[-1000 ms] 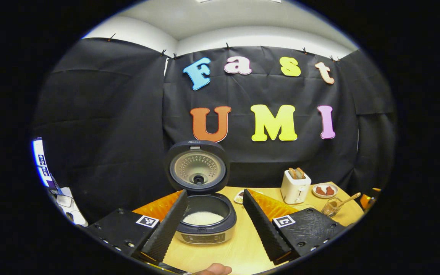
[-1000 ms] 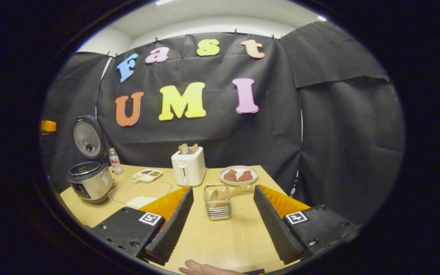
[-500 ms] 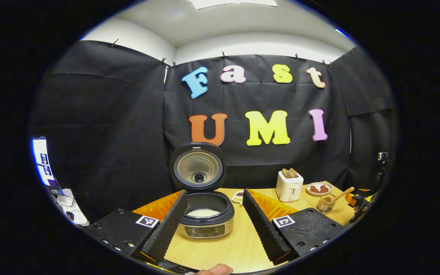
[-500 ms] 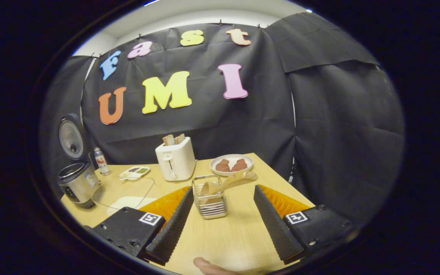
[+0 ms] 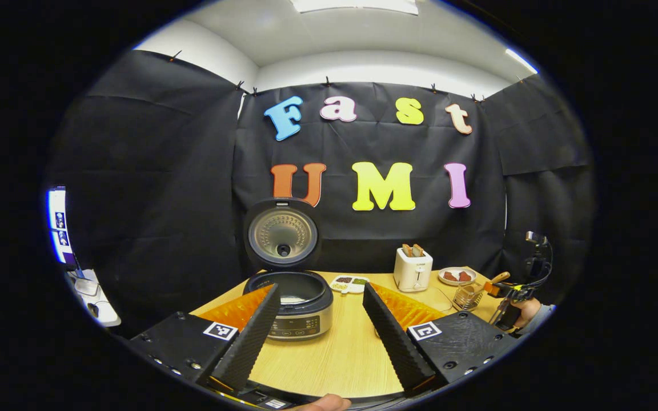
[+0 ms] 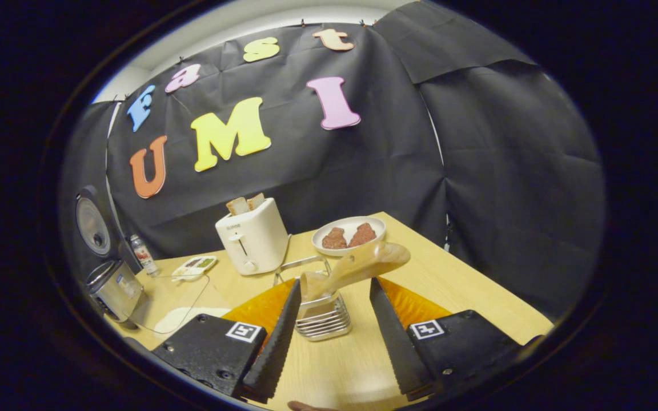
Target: Close the left gripper, press the button to open the rice cooker; take a wooden spoon from the chopstick holder with the right hand, scoop a spoonful of rice and pour it into the rice cooker, then put the wooden spoon back into the chopstick holder.
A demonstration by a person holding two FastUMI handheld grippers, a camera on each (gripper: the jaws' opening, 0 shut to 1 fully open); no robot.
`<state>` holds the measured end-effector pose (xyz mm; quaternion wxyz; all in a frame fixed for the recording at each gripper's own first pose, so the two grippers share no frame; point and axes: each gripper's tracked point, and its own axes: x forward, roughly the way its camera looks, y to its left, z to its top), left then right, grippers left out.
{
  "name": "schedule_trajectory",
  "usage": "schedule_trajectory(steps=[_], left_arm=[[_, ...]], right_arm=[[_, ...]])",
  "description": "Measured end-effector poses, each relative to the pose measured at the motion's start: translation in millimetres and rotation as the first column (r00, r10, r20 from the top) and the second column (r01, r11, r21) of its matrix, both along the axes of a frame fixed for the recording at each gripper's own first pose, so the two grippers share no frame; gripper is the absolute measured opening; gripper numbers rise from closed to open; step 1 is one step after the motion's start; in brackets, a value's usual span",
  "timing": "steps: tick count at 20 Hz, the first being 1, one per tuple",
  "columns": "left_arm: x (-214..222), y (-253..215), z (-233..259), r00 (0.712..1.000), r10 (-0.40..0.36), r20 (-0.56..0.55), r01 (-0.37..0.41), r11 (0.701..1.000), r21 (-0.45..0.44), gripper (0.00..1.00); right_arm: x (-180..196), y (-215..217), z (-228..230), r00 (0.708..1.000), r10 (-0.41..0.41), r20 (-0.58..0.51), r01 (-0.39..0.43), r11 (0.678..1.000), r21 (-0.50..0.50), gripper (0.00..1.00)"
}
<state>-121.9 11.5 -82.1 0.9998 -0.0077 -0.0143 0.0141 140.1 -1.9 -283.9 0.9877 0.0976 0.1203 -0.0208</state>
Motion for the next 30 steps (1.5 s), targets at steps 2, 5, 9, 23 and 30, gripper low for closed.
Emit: schedule_trajectory(steps=[2,5,9,23,30], left_arm=[[0.5,-3.6,-6.2,1.0,-0.015,-0.009,0.015,1.0,-0.008,0.93],[0.4,-4.8,-15.7,0.999,-0.024,-0.029,0.023,1.0,-0.008,0.93],[3.6,0.7,-34.5,0.997,-0.019,-0.069,0.02,1.0,0.01,0.94],[0.6,26.3,-56.7,0.994,-0.001,-0.107,-0.004,0.999,-0.04,0.93],[-7.2,44.3,-60.7,0.993,0.017,-0.113,-0.022,0.999,-0.041,0.93]], right_arm=[[10.4,6.7,-7.0,1.0,0.02,-0.018,-0.02,1.0,-0.005,0.61],[23.0,9.3,-3.5,1.0,0.009,-0.004,-0.01,1.0,-0.028,0.48],[29.3,21.3,16.5,0.998,0.035,0.054,-0.031,0.997,-0.077,0.3],[27.8,39.6,70.7,0.988,0.086,0.13,-0.06,0.979,-0.193,0.12],[8.8,77.1,136.2,0.964,0.172,0.205,-0.133,0.973,-0.19,0.1]])
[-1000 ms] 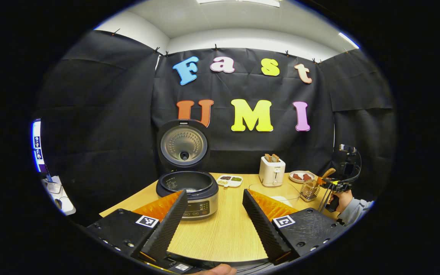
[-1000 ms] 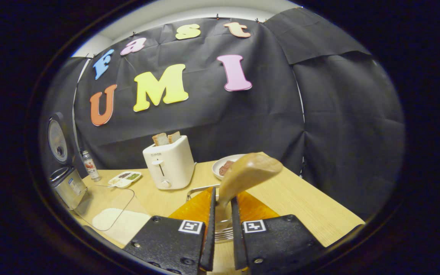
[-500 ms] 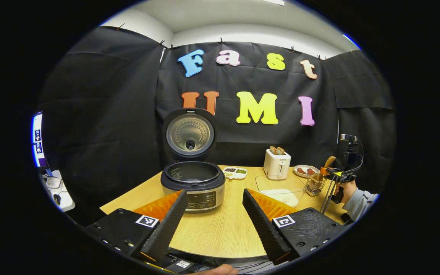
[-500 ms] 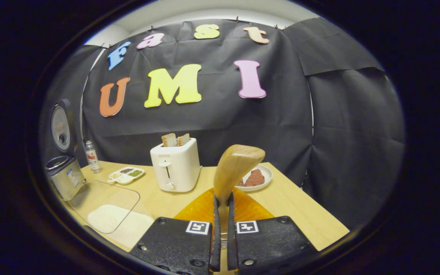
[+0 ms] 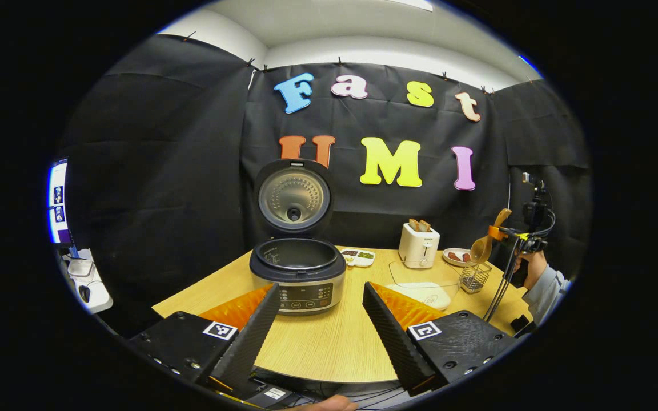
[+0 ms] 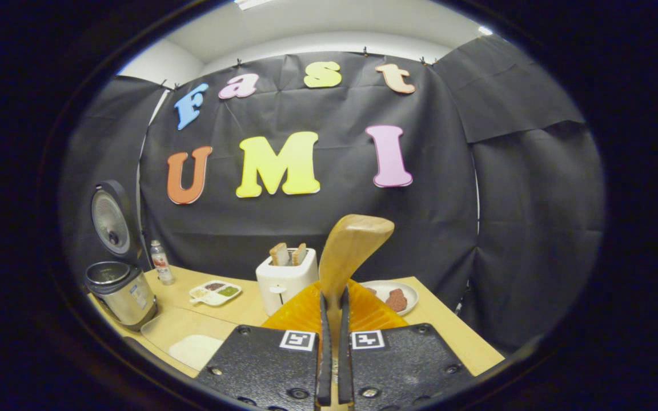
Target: Close the left gripper, press the button to open the rice cooker; take a wooden spoon from the chopstick holder with the right hand, scoop a spoonful of rice and pour it into the rice cooker, then put the wooden spoon back into the chopstick holder.
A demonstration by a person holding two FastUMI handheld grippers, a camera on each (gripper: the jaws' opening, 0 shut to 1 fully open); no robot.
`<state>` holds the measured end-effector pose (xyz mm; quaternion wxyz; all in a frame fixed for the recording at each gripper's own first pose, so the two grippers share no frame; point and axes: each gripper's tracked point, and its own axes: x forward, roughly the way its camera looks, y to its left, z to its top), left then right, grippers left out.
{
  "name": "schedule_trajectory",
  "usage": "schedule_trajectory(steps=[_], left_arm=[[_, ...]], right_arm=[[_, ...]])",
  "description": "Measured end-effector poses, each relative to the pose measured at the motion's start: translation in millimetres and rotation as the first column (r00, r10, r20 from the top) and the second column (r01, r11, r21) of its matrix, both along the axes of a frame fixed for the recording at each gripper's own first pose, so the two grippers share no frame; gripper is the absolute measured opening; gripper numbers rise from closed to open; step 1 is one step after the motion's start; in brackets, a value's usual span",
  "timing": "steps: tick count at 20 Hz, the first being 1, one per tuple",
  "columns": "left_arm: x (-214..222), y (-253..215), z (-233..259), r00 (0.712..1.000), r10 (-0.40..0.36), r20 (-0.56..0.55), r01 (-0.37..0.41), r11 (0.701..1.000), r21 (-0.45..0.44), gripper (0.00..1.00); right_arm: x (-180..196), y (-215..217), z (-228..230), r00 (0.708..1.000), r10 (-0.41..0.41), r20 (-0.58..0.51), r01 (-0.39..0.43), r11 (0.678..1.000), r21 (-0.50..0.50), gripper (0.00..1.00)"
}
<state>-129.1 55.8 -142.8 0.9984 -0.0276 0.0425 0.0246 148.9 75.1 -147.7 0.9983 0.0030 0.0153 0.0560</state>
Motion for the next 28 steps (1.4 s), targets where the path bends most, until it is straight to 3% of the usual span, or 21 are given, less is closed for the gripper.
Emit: schedule_trajectory(steps=[4,9,12,18,22,28], left_arm=[[-7.4,12.7,-0.1,1.0,0.01,0.009,-0.01,1.0,-0.017,0.93],[-11.2,24.6,-8.1,1.0,0.023,-0.011,-0.023,0.999,-0.024,0.93],[-10.8,36.5,-16.0,0.997,0.069,-0.023,-0.068,0.998,0.016,0.93],[-9.2,30.9,-32.5,0.998,0.045,-0.051,-0.045,0.999,0.011,0.93],[-8.8,28.6,-38.9,0.998,0.036,-0.06,-0.037,0.999,-0.011,0.94],[-3.5,30.3,-48.5,0.996,0.041,-0.078,-0.043,0.999,-0.03,0.94]], right_arm=[[-13.6,29.2,13.4,1.0,0.024,-0.018,-0.023,1.0,0.003,0.1],[-31.2,96.1,1.8,0.975,0.183,-0.122,-0.169,0.978,0.12,0.1],[-32.2,121.5,-13.8,0.96,0.228,-0.163,-0.207,0.969,0.138,0.1],[-19.6,144.7,-78.1,0.945,0.218,-0.244,-0.215,0.976,0.039,0.1],[-10.0,143.7,-113.0,0.954,0.164,-0.249,-0.185,0.981,-0.064,0.1],[-34.2,188.8,-134.3,0.896,0.332,-0.295,-0.296,0.942,0.159,0.1]])
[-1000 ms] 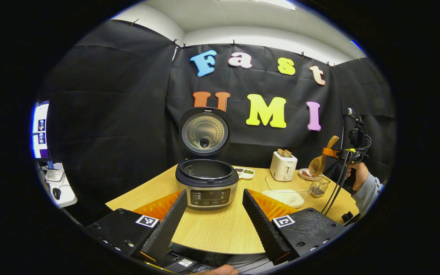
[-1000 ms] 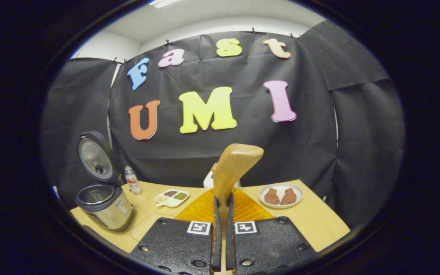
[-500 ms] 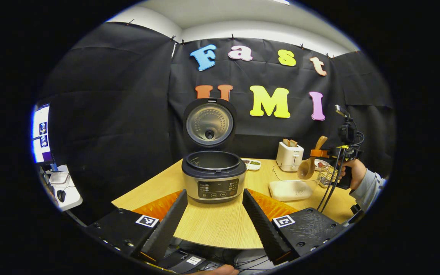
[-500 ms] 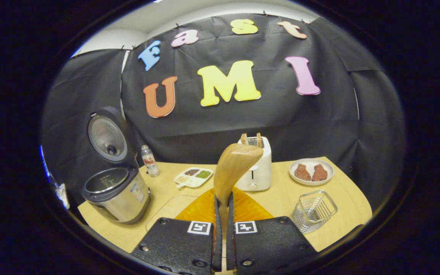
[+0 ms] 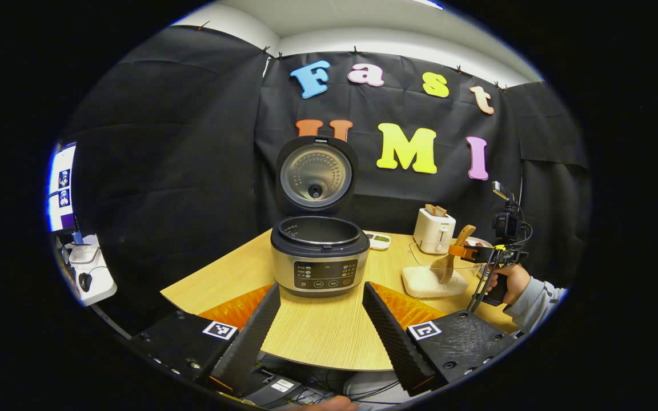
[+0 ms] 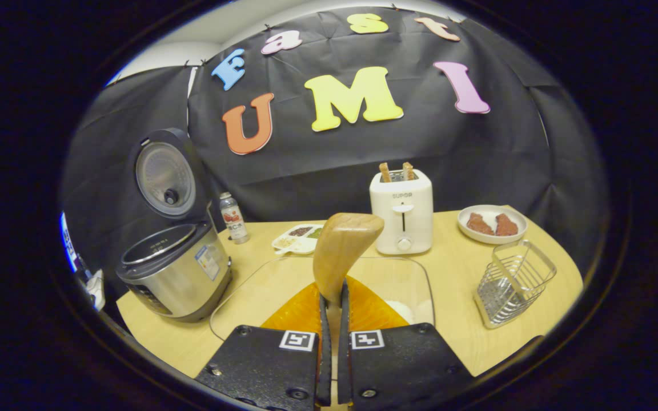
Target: Close the left gripper, press the button to open the rice cooker; take a wooden spoon from the chopstick holder with the right hand, scoop a spoonful of rice and pour it into the rice cooker, then put the wooden spoon back into the chopstick holder.
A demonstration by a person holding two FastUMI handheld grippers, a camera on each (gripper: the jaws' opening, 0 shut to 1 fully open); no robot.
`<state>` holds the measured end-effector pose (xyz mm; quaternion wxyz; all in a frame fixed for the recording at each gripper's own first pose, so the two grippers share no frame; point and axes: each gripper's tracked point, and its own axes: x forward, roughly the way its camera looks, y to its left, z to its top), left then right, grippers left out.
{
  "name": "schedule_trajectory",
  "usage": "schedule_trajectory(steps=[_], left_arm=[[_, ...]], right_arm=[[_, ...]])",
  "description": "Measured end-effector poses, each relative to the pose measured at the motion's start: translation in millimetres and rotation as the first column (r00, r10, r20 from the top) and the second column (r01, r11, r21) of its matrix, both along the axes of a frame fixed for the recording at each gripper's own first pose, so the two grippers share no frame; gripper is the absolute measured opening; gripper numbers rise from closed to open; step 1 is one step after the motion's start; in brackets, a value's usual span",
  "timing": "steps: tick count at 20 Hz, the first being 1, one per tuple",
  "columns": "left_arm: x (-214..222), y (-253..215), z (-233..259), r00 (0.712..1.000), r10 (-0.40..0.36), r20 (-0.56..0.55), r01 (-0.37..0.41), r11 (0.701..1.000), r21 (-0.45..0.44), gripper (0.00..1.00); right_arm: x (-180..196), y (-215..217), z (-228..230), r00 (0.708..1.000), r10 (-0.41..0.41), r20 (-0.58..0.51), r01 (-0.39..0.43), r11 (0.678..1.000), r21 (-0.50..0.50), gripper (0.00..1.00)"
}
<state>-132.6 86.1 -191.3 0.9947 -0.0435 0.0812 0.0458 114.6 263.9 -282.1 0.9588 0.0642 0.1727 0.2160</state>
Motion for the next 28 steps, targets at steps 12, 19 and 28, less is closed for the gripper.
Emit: schedule_trajectory(steps=[12,19,28], left_arm=[[0.9,-1.4,0.4,1.0,0.001,0.015,-0.001,1.0,0.024,0.94],[4.6,-4.2,1.7,1.0,-0.006,0.017,0.006,1.0,0.025,0.93],[2.7,-1.9,8.0,0.999,-0.003,0.051,-0.001,0.997,0.074,0.93]], right_arm=[[3.4,-1.4,13.4,0.984,0.01,-0.179,0.062,0.918,0.393,0.1],[6.9,-36.1,53.5,0.979,0.018,-0.202,0.11,0.787,0.607,0.09],[10.8,-37.6,77.7,0.962,0.102,-0.255,0.146,0.594,0.791,0.09]])
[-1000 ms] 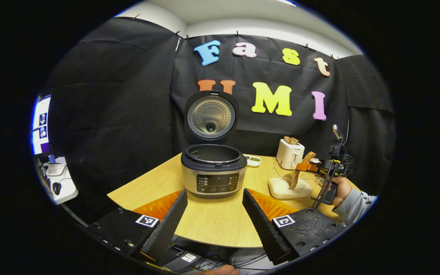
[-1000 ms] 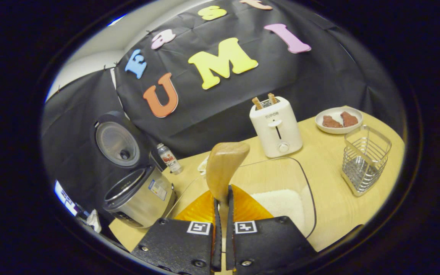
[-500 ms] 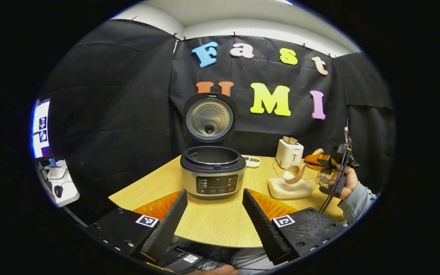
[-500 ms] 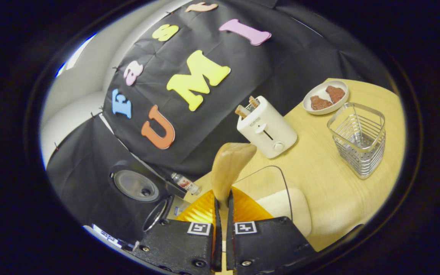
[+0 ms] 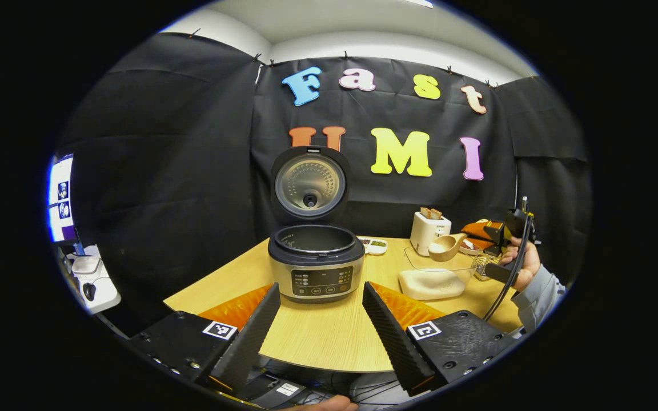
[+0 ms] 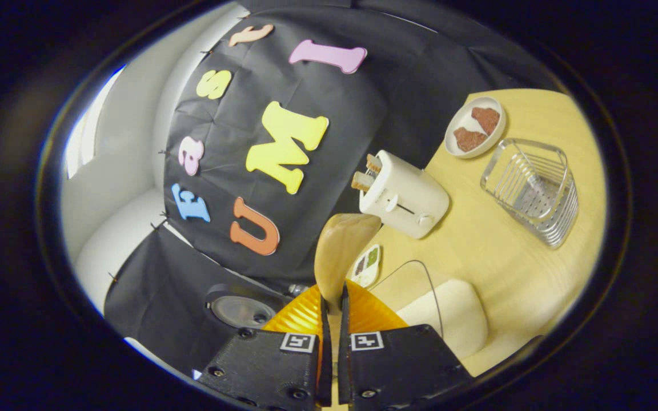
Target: Close the left gripper, press the button to open the rice cooker; take a wooden spoon from the chopstick holder with the right hand, scoop a spoonful of rice and pour it into the rice cooker, then put the wooden spoon back into the chopstick holder.
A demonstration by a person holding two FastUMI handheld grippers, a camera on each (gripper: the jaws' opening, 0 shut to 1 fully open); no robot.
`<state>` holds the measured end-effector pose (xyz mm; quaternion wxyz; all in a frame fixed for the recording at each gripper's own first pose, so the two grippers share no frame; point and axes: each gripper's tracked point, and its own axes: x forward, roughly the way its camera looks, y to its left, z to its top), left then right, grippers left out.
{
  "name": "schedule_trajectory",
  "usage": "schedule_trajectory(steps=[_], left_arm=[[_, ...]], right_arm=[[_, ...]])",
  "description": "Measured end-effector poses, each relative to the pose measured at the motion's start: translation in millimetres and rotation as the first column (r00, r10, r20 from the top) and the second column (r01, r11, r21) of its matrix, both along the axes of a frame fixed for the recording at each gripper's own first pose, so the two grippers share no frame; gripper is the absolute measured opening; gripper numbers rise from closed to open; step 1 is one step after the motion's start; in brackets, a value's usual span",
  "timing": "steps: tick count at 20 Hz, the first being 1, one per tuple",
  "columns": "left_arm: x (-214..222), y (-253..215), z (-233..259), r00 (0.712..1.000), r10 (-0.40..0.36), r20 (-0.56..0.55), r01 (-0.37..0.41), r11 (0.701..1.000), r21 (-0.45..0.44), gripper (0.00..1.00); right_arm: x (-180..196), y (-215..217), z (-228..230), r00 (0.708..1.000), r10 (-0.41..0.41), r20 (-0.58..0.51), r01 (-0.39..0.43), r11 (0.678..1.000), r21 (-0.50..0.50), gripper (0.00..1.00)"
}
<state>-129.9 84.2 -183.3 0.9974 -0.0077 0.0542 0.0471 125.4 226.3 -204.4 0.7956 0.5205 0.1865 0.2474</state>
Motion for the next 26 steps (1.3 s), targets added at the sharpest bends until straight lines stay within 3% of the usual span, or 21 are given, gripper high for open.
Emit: schedule_trajectory(steps=[2,4,9,14,16,21,26], left_arm=[[-0.8,0.3,-1.5,1.0,0.003,-0.006,-0.003,1.0,0.024,0.93],[-3.9,-0.4,1.4,1.0,-0.003,-0.003,0.003,0.999,0.032,0.94],[-17.6,13.0,11.8,1.0,-0.008,0.026,0.008,1.0,0.005,0.93],[-27.4,32.0,19.4,0.998,0.004,0.059,-0.003,1.0,-0.024,0.93],[-28.6,37.3,14.5,0.998,-0.017,0.054,0.019,0.999,-0.043,0.93],[-36.6,63.6,14.1,0.998,0.022,0.066,-0.018,0.998,-0.058,0.93],[-45.8,81.0,15.3,0.997,0.035,0.075,-0.03,0.997,-0.065,0.94]], right_arm=[[-0.8,15.1,8.1,0.999,0.033,-0.039,-0.029,0.995,0.098,0.09],[-1.7,31.4,17.5,0.998,0.055,-0.044,-0.049,0.99,0.131,0.13],[-14.0,89.1,45.7,0.992,0.125,-0.03,-0.119,0.981,0.156,0.09],[-28.9,153.3,73.6,0.982,0.188,0.008,-0.187,0.977,0.103,0.09],[-31.3,179.7,75.3,0.977,0.214,0.009,-0.214,0.975,0.065,0.09],[-34.5,234.1,80.6,0.964,0.26,0.048,-0.256,0.964,-0.075,0.09],[-29.1,283.9,81.7,0.94,0.302,0.157,-0.232,0.906,-0.354,0.1]])
